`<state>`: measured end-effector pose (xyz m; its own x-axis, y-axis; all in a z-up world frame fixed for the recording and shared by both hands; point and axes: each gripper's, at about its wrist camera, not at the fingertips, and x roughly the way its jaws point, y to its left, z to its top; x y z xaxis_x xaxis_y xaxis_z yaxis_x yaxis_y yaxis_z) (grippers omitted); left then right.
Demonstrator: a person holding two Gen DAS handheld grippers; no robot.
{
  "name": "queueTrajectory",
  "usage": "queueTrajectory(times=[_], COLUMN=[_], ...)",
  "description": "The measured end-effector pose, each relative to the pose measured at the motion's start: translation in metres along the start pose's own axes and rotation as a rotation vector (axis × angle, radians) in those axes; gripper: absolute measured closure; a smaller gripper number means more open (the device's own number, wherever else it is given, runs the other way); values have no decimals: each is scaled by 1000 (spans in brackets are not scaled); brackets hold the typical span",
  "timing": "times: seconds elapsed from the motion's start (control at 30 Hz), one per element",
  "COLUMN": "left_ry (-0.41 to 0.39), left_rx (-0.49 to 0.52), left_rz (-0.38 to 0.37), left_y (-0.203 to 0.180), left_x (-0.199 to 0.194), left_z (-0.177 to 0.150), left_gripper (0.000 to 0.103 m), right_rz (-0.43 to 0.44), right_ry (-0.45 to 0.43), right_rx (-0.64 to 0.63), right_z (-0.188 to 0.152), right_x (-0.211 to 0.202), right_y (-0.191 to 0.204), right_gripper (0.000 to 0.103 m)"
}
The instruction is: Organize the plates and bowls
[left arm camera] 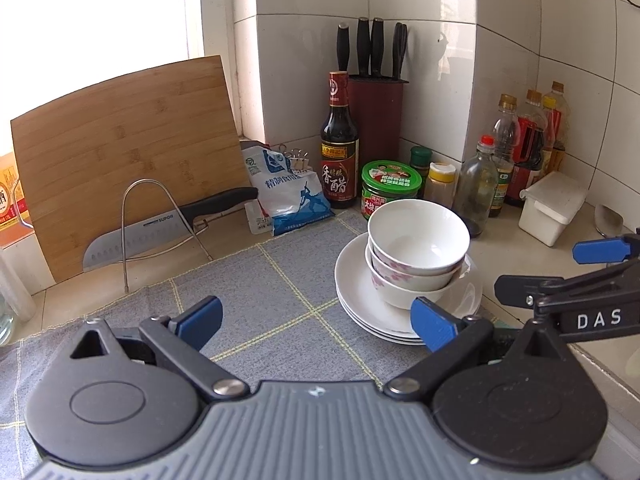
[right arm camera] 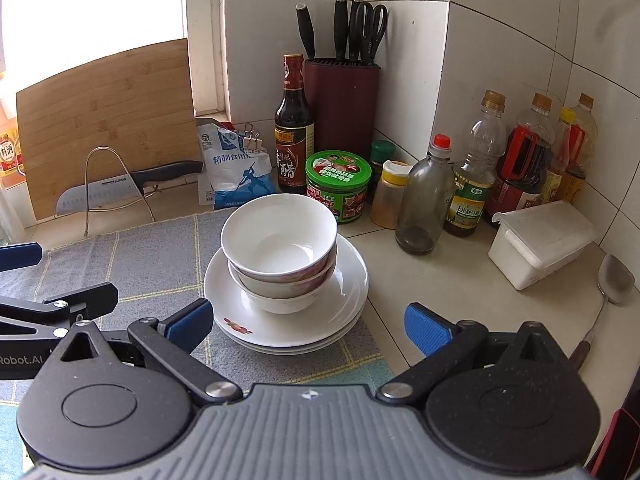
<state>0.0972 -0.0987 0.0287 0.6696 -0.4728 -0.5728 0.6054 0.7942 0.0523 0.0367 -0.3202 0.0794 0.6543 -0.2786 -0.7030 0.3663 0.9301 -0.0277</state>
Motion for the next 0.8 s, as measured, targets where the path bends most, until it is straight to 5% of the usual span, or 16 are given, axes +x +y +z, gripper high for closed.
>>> queueTrajectory(times=[0.8], left_ry=[24], left_rx=[-11], left_rz=[-1], left_y=[1], left_x=[3], left_z=[3], left_gripper=[3], right_rz=[-27], right_ry=[1], right_rx=[19], right_z=[-1], right_x=[-1], right_y=[-2], right_gripper=[0])
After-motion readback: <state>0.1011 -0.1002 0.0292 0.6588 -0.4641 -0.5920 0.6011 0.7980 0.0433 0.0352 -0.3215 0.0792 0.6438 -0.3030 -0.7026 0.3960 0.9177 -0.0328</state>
